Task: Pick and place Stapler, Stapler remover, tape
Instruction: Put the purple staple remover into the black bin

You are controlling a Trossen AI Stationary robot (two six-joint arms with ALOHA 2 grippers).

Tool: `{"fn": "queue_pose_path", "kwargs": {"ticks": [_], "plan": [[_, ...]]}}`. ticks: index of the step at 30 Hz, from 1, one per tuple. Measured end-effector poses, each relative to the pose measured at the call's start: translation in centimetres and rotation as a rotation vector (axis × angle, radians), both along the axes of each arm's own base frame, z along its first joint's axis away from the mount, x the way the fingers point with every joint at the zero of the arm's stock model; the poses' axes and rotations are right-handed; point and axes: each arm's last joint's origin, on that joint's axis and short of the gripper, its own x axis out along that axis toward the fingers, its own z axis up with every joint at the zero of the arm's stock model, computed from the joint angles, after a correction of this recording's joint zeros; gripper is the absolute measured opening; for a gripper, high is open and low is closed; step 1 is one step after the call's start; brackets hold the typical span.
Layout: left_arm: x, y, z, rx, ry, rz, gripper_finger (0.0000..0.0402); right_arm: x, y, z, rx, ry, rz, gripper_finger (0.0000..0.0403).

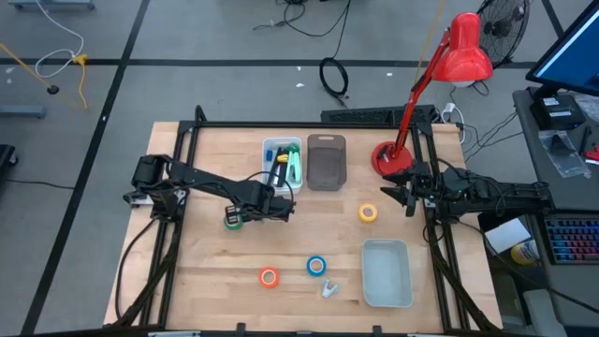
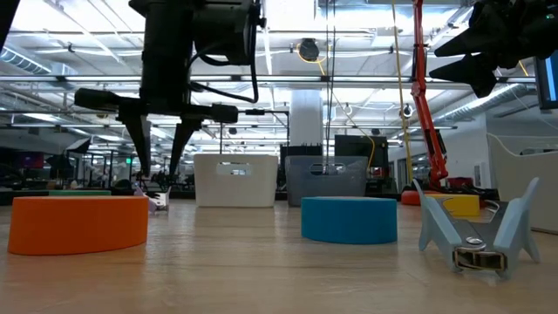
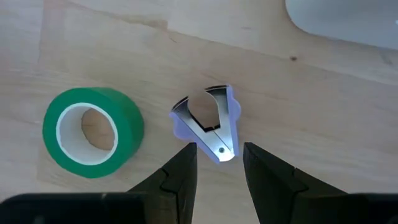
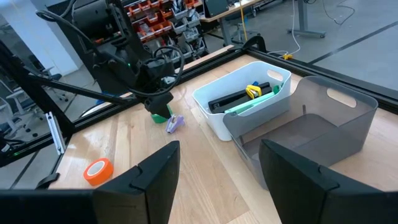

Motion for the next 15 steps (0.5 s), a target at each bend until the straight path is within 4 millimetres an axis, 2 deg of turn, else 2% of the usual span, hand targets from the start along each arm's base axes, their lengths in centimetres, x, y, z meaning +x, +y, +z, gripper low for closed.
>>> {"fn": "queue_pose_path", "kwargs": {"ticks": [15], "plan": [[-0.7,-0.95,0.07,0.034,0.041,0.106,0.0131,0.01,0.01,-0.01,0.0,0.001,0.003,0.0212]]}}
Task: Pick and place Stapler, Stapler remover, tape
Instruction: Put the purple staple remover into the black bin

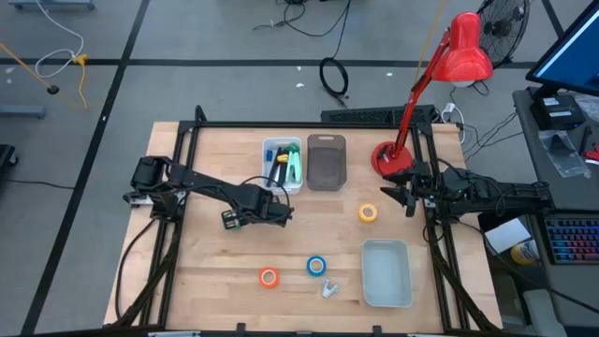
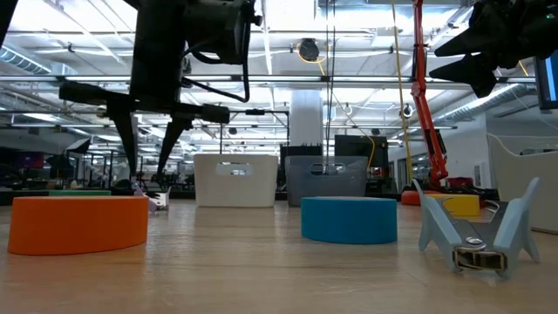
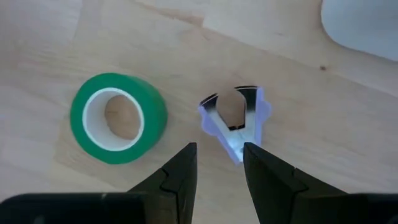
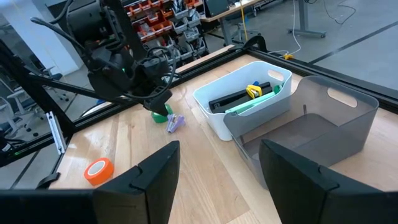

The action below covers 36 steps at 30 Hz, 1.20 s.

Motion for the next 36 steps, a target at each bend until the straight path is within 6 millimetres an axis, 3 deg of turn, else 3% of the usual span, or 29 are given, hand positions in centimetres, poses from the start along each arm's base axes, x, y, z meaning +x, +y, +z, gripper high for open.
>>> {"fn": "queue_pose_path", "kwargs": {"ticks": [10,36], "plan": [[-0.4,0.0,-1.3,0.006,-0.02,0.075,0.0131,0.0,0.0,0.0,0.0,-0.001,0.0,0.0212],[-0.7,0.3,-2.3,0.032,-0.035,0.133,0.0131,0.0,0.0,0.0,0.0,0.0,0.0,0.0212]]}}
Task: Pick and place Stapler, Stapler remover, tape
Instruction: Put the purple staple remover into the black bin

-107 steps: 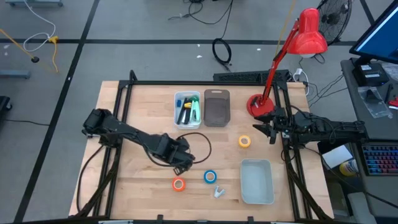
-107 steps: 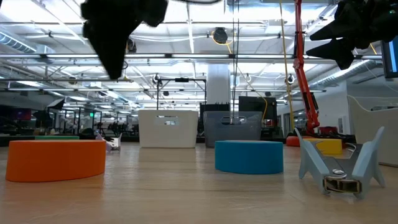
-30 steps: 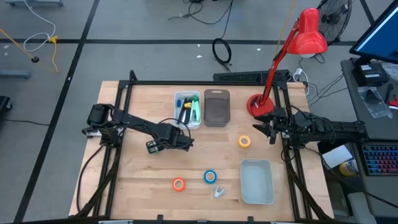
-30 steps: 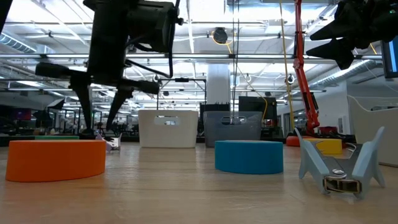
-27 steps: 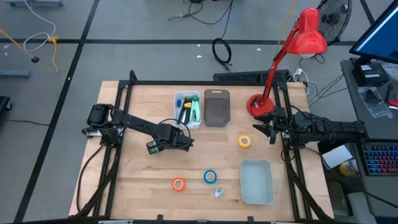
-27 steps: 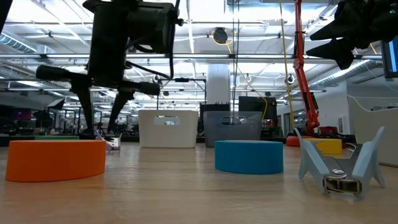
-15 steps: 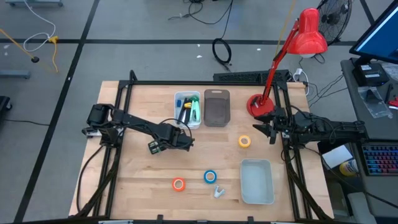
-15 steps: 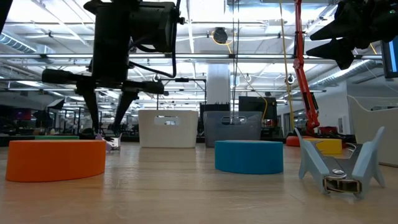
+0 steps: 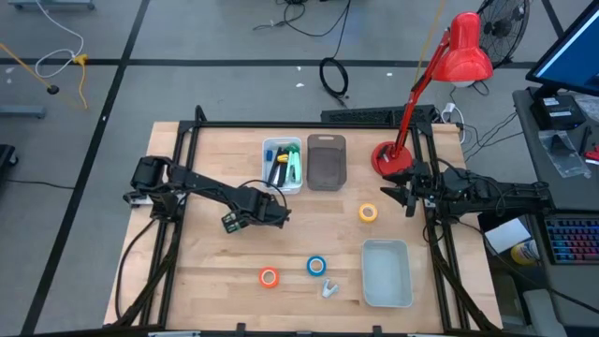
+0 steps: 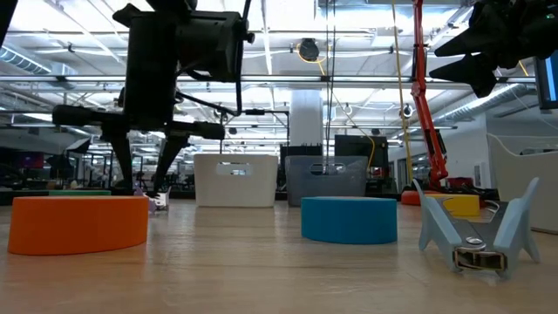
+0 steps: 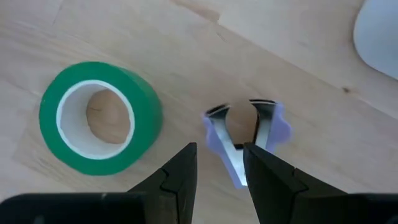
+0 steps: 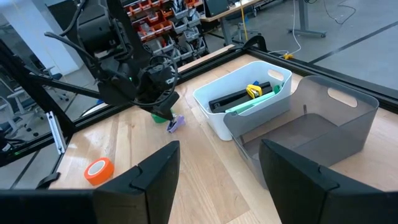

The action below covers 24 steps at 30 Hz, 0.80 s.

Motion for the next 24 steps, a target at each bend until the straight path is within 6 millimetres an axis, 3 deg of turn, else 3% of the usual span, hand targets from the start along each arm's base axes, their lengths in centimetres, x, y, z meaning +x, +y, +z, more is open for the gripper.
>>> {"fn": "queue_pose_path", "kwargs": {"ticks": [15,24], "plan": [[-0.3,0.7,-2.1,-0.008,-0.064,0.017,0.0131,0.0,0.0,0.0,0.0,0.0,0.0,0.0212],[-0.1,0.7,-2.2,0.004,-0.086,-0.019,0.0131,0.0,0.0,0.0,0.0,0.0,0.0,0.0212]]}}
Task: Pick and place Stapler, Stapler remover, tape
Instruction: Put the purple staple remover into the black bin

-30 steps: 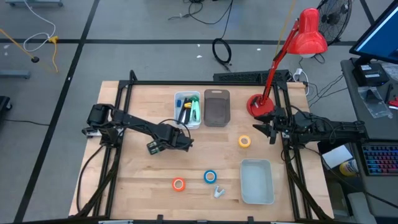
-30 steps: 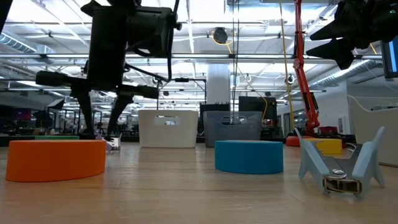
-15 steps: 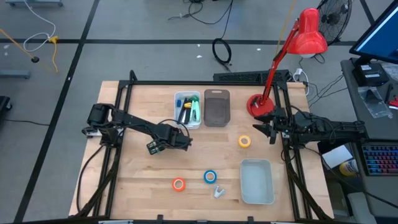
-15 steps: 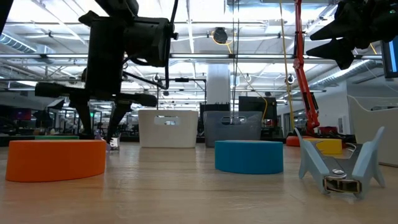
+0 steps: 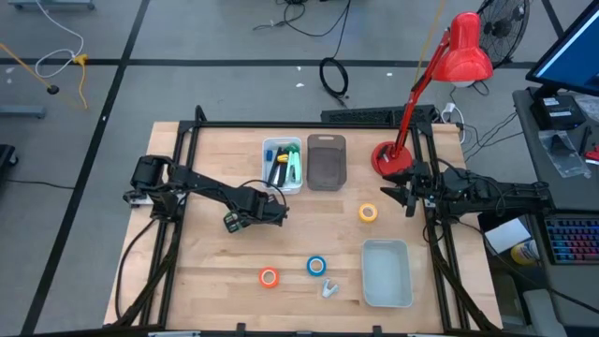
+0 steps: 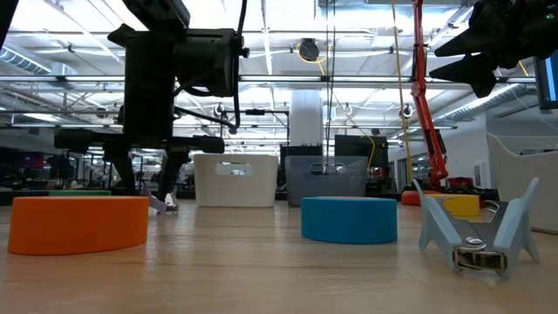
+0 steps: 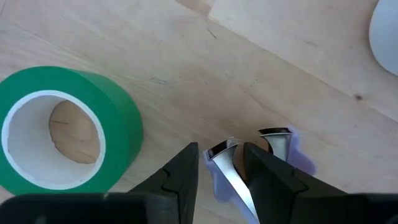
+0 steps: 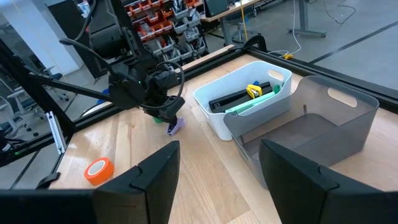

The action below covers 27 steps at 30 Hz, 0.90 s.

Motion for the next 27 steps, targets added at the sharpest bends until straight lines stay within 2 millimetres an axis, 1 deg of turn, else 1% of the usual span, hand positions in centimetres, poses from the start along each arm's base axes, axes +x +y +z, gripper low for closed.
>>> {"fn": "queue_pose_path", "kwargs": {"ticks": [2,4,9,10,18,21,24,27], "plan": [[0.0,0.0,0.0,0.0,-0.001,-0.002,0.0129,0.0,0.0,0.0,0.0,0.0,0.0,0.0212],[0.0,0.0,0.0,0.0,-0.001,-0.002,0.0116,0.0,0.0,0.0,0.0,0.0,0.001,0.0212],[0.0,-0.2,0.0,0.018,-0.008,-0.016,0.0049,0.0,0.0,0.0,0.0,0.0,0.0,0.0212],[0.1,-0.2,0.0,0.025,-0.01,-0.019,0.0041,0.0,0.0,0.0,0.0,0.0,0.0,0.0212],[0.1,-0.3,0.0,0.058,-0.016,-0.044,0.0042,0.0,0.0,0.0,0.0,0.0,-0.001,0.0212],[0.3,-0.4,0.4,0.039,-0.034,-0.075,0.0052,0.0,0.0,0.0,0.0,0.0,-0.001,0.0212],[0.6,-0.6,1.6,0.031,-0.07,-0.128,0.0047,0.0,0.0,0.0,0.0,0.0,-0.001,0.0212],[0.9,-1.1,3.2,0.027,-0.16,-0.192,0.0043,0.0,0.0,0.0,0.0,0.0,-0.002,0.0212]]}}
